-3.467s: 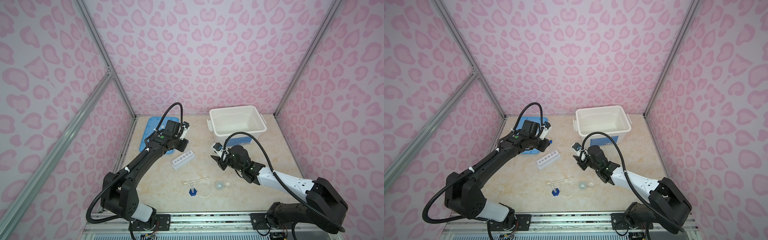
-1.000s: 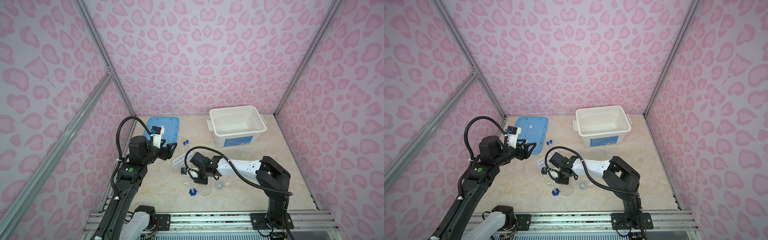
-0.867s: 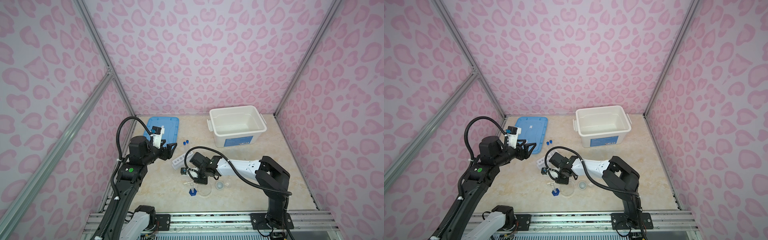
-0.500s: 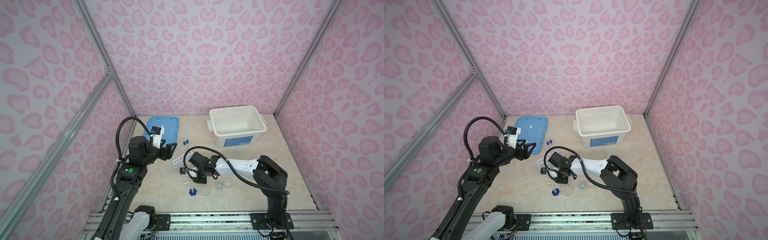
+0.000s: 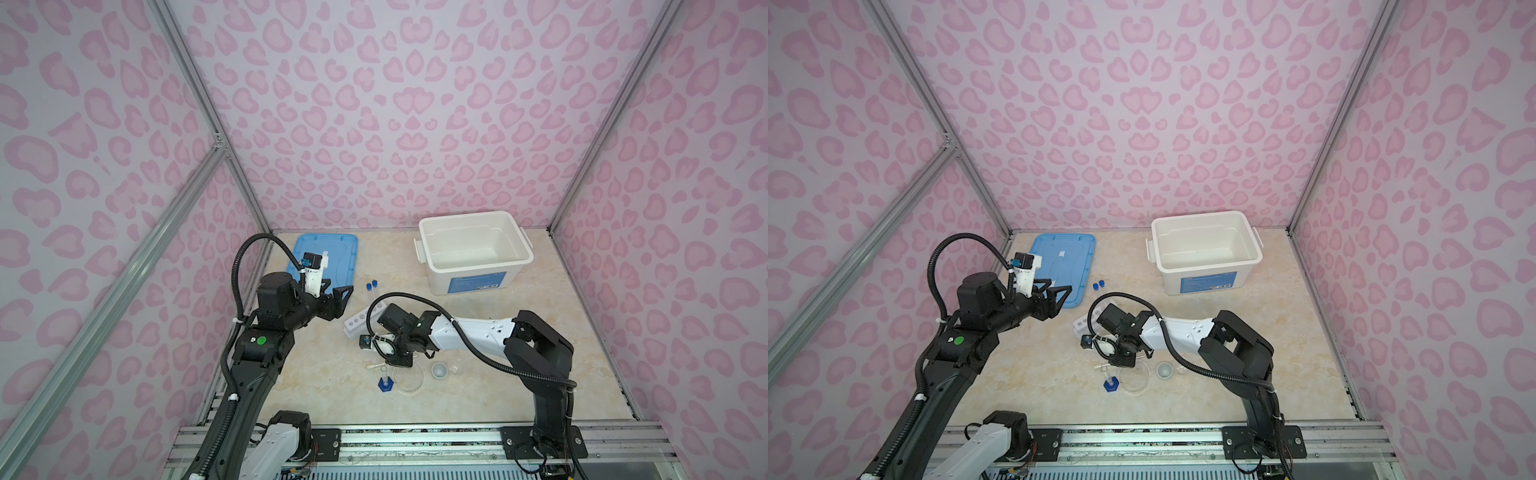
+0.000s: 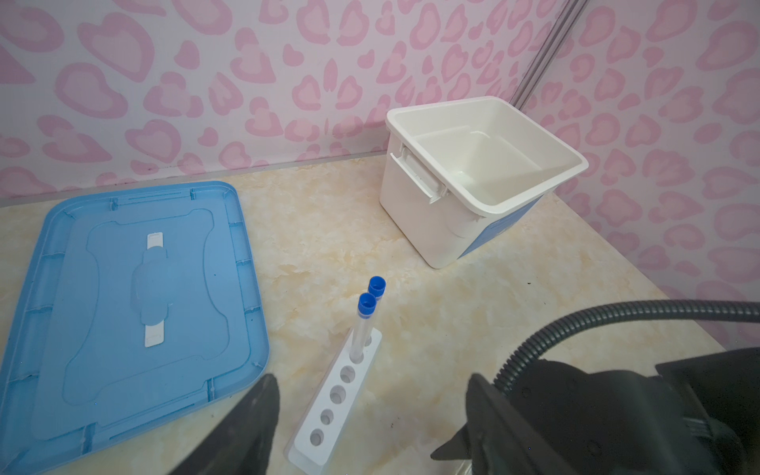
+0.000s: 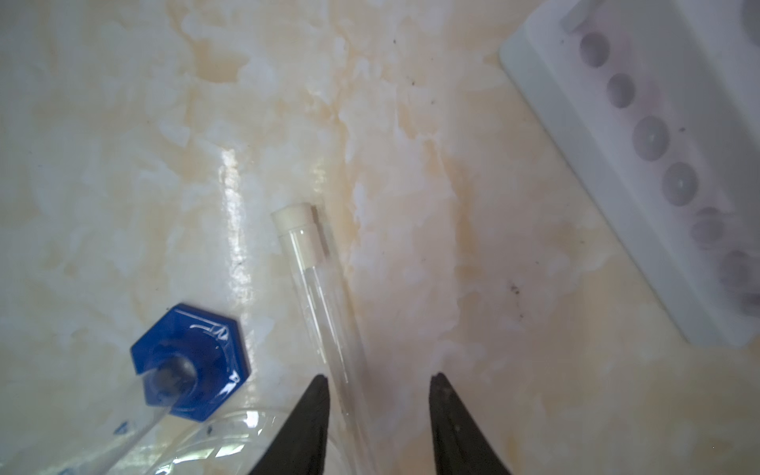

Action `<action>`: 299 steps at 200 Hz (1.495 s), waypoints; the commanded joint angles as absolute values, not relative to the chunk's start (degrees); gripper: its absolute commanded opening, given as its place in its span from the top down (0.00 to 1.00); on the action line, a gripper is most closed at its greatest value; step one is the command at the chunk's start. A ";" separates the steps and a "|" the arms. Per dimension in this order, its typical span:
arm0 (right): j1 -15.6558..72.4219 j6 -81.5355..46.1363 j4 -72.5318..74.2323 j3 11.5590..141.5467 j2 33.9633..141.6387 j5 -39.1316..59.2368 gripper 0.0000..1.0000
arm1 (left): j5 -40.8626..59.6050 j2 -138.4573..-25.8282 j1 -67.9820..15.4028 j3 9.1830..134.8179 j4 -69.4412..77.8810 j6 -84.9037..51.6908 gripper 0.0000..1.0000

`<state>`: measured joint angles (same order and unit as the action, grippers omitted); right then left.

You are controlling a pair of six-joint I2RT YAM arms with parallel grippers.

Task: Organize the chemistry lab equipment
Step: 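Lower the right gripper onto the white-stoppered glass tube and close it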

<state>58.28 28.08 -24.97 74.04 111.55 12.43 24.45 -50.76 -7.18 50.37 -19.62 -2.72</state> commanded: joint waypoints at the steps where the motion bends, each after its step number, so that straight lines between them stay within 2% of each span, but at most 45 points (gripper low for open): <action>1: 58.21 28.54 -24.68 73.84 112.19 13.00 0.59 | 25.07 -51.04 -7.01 50.45 -17.57 -1.93 0.27; 63: 58.10 28.99 -24.52 74.38 113.46 13.11 0.59 | 25.09 -51.00 -6.88 50.45 -17.51 -1.93 0.27; 143: 57.18 28.60 -22.24 73.73 114.30 13.79 0.70 | 24.87 -51.19 -6.66 50.36 -17.75 -1.67 0.27; 299: 55.72 27.53 -17.81 69.46 111.63 13.07 0.81 | 26.35 -52.42 -6.30 50.36 -17.49 -2.28 0.30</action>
